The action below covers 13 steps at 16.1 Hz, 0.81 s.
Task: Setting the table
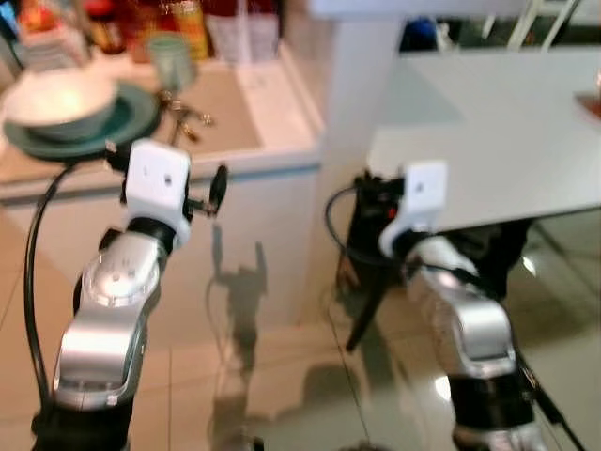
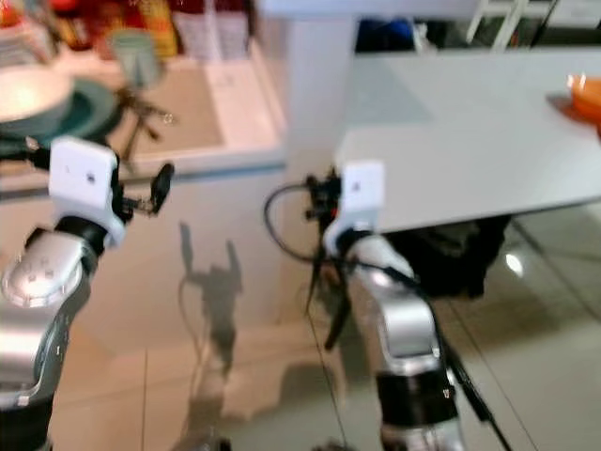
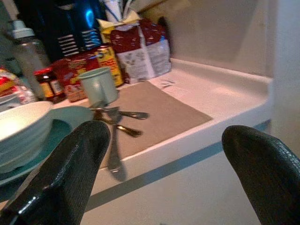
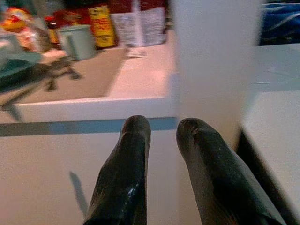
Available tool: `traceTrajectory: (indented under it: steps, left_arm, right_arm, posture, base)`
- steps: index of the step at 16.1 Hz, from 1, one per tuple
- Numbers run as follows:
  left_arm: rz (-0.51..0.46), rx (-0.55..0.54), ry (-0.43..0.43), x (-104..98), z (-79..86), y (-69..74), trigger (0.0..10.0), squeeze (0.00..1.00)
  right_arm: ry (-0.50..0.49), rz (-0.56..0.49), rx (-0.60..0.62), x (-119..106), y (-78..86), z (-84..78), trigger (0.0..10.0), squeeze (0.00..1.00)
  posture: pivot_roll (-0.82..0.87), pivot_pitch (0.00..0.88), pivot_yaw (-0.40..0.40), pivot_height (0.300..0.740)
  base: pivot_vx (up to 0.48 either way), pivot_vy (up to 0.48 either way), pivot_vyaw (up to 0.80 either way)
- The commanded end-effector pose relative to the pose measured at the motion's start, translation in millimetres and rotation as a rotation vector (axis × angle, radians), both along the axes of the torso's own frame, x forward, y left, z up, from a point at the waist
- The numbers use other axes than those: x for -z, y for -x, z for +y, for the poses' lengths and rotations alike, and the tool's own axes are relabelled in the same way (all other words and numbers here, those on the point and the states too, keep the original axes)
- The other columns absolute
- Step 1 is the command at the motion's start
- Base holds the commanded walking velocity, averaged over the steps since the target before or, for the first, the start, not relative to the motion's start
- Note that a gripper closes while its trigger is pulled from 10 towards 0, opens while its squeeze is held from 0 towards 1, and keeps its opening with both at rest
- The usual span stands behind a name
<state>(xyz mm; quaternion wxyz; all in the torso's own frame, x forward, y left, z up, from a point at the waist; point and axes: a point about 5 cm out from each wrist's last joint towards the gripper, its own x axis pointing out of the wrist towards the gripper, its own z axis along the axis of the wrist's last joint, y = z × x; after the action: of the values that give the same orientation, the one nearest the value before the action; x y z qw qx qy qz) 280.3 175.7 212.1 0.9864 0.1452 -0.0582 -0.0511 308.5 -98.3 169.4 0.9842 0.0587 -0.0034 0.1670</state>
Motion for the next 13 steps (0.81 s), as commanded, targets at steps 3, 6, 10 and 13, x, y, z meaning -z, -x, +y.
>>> traceTrajectory:
  steps: [3,6,10,13]
  left_arm:
    - [-0.019,0.027,0.011,-3.0,-5.4,0.3,10.0,0.00]
    - [-0.019,0.016,0.002,-2.2,-3.6,0.6,10.0,0.00]
    - [-0.011,-0.009,-0.012,-0.5,0.9,-0.2,10.0,0.00]
    - [-0.004,0.035,-0.003,0.0,-4.0,1.1,10.0,0.00]
  right_arm:
    - [-0.003,-0.009,0.022,-5.3,-1.3,-7.5,10.0,0.00]
    - [0.027,-0.012,-0.013,-5.6,-1.8,-2.8,10.0,0.00]
    - [0.035,-0.005,-0.041,-4.6,-0.6,0.3,10.0,0.00]
    - [0.036,-0.007,-0.047,-4.4,1.1,-0.6,10.0,0.00]
  posture:
    - [0.05,0.039,-0.027,0.740]
    - [0.05,0.039,-0.028,0.740]
    - [0.05,0.038,-0.030,0.740]
    - [0.05,0.038,-0.030,0.740]
  base:
    - [0.459,0.000,-0.48]
    - [0.480,0.000,0.00]
    - [0.475,0.000,0.00]
    - [0.400,0.000,0.00]
